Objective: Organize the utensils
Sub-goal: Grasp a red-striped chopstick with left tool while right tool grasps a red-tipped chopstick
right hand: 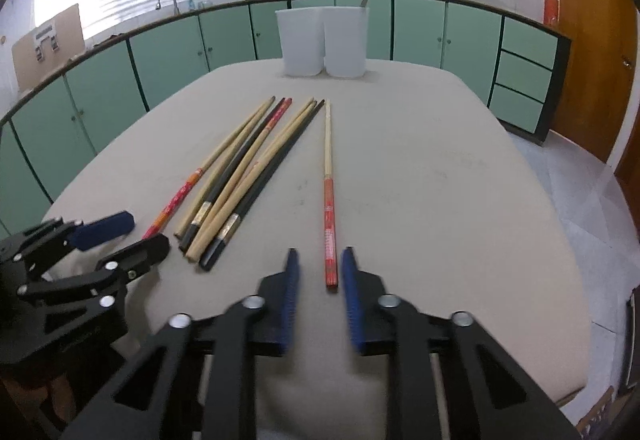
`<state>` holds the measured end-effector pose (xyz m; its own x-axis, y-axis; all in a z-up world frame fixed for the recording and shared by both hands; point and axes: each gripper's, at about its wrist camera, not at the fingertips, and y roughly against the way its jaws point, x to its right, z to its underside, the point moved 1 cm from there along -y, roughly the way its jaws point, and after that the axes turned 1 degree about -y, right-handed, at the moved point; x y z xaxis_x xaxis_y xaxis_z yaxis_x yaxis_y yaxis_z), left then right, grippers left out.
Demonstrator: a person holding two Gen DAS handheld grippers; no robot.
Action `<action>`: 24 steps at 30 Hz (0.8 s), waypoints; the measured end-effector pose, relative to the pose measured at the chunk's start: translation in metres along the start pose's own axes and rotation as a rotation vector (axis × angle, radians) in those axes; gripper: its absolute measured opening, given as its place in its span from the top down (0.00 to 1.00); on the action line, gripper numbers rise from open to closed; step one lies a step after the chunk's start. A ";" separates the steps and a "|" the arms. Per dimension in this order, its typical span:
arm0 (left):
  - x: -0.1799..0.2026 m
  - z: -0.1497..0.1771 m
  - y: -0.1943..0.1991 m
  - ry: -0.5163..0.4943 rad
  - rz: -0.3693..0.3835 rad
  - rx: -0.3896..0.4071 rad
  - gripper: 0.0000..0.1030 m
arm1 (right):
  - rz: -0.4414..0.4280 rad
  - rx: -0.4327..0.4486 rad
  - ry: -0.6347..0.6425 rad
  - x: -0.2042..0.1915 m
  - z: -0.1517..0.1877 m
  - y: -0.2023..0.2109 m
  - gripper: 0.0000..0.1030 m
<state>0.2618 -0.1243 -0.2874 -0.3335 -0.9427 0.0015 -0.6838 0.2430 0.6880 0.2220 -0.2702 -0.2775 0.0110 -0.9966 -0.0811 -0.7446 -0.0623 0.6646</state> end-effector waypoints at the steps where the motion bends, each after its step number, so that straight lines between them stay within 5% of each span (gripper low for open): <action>1: 0.001 0.001 0.001 0.002 0.009 0.002 0.88 | 0.001 0.002 -0.005 0.000 0.000 -0.001 0.94; 8: -0.015 0.002 0.002 0.089 0.020 0.013 0.95 | 0.006 0.011 -0.015 -0.003 0.006 0.006 0.94; 16: -0.008 0.004 0.002 0.043 0.047 0.020 0.81 | 0.003 0.005 -0.019 -0.003 0.009 0.010 0.93; 19: -0.008 -0.001 0.002 0.053 0.092 0.003 0.92 | -0.012 -0.002 -0.031 -0.002 0.006 0.014 0.94; 24: -0.014 -0.019 0.027 0.079 0.109 0.036 0.93 | -0.031 0.022 -0.045 0.001 -0.006 0.041 0.94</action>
<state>0.2604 -0.1088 -0.2554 -0.3561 -0.9249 0.1331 -0.6694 0.3519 0.6543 0.1951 -0.2737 -0.2462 0.0043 -0.9909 -0.1347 -0.7586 -0.0910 0.6452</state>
